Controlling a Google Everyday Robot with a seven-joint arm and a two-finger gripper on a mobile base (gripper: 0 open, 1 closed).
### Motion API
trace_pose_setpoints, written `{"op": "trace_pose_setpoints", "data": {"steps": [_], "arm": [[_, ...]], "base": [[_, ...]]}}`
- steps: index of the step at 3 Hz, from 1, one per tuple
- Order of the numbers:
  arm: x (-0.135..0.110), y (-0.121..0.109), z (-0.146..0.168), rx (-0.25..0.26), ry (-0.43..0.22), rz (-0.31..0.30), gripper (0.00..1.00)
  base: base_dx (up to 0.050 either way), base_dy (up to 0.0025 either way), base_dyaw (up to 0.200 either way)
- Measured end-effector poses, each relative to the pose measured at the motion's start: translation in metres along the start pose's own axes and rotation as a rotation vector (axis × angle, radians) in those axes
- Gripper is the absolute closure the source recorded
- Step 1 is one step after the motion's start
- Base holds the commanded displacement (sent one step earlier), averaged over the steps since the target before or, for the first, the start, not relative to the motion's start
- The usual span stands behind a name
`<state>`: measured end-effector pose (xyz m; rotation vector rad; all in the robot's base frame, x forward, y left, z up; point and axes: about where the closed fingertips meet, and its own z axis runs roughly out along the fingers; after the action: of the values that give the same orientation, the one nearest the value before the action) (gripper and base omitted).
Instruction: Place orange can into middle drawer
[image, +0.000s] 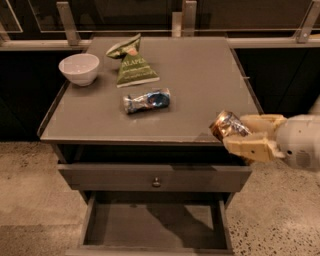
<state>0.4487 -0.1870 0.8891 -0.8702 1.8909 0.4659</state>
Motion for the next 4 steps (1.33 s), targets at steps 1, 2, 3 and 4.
{"op": "trace_pose_setpoints", "data": {"steps": [1,2,3,4], "arm": [[0.027,0.036,-0.011,-0.009,0.004,0.084,1.00],[0.072,0.064,-0.007,-0.033,-0.011,0.219,1.00],[0.134,0.086,0.020,-0.085,-0.066,0.383,1.00],[0.134,0.086,0.020,-0.084,-0.066,0.382,1.00]], "base": [[0.000,0.00000,0.000],[0.000,0.00000,0.000],[0.000,0.00000,0.000],[0.000,0.00000,0.000]]}}
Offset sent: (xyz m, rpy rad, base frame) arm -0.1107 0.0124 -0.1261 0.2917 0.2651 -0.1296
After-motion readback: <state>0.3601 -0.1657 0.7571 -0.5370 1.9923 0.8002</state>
